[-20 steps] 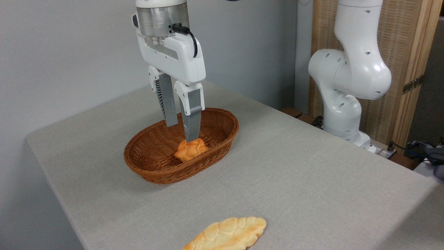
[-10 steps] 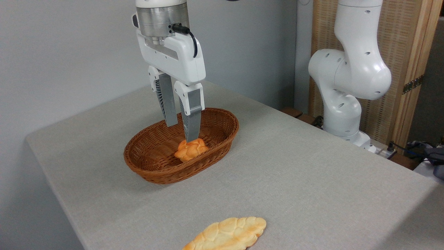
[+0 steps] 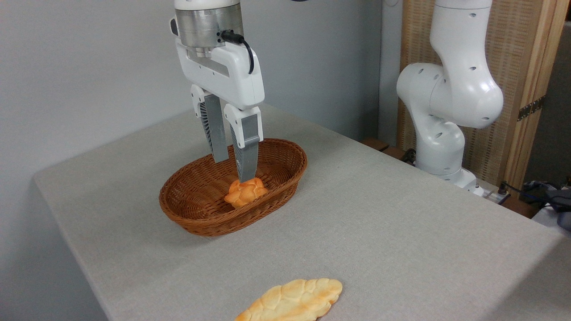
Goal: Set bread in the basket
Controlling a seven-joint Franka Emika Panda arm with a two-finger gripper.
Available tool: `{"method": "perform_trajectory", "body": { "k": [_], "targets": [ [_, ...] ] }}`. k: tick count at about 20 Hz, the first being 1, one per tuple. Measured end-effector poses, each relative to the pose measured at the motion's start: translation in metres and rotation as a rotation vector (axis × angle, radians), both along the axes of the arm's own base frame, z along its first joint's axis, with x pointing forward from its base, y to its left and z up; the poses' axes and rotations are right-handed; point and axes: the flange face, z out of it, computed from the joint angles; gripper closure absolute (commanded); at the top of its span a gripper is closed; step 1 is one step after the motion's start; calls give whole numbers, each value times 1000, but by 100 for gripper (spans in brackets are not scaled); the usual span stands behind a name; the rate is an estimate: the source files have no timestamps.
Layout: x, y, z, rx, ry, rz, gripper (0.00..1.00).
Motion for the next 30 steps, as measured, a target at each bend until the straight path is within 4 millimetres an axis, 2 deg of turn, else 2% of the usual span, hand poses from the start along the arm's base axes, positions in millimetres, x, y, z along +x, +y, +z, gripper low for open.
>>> {"method": "perform_trajectory", "body": {
  "k": [8,11,14,20,24,30],
  "targets": [
    [2,3,1,-2,-15,5,0],
    [8,23,2,-8,-61,39,0],
    [15,48,-7,-12,-106,79,0],
    [23,88,-45,-5,-154,96,0],
    [17,123,-79,8,-118,75,0],
    [20,138,-109,22,-107,62,0]
  ]
}}
